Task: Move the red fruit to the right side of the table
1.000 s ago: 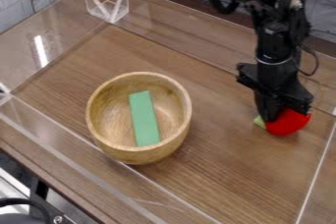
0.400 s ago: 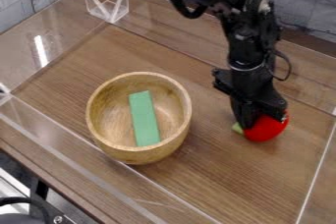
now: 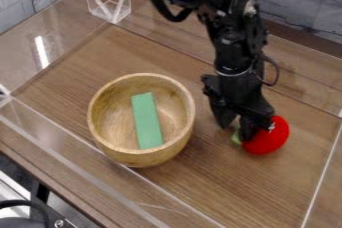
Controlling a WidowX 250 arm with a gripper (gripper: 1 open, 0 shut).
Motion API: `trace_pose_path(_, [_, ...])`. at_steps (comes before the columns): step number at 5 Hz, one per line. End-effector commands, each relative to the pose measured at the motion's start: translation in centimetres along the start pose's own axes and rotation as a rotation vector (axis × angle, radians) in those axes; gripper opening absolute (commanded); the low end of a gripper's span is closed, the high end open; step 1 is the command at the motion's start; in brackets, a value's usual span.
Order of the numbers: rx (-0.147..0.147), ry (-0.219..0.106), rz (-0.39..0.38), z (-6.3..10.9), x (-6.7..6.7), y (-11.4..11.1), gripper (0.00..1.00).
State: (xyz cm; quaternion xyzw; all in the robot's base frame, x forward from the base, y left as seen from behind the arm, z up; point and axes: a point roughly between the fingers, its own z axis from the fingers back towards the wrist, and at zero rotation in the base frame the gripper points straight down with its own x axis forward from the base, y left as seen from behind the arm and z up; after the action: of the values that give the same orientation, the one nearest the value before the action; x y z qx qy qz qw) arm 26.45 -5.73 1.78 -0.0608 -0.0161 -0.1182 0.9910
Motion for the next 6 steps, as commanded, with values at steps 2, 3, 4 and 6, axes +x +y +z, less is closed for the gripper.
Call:
trace_pose_path(2, [-0.017, 0.018, -0.101, 1.7, -1.3, 0.7, 1.00])
trace_pose_path(3, [-0.021, -0.003, -0.031, 2.8, -1.1, -0.2, 1.00])
trace_pose_path(4, [-0.027, -0.014, 0.029, 3.3, -1.0, -1.1, 1.00])
trace_pose_path(6, [-0.033, -0.022, 0.102, 5.9, -0.7, -1.4, 1.00])
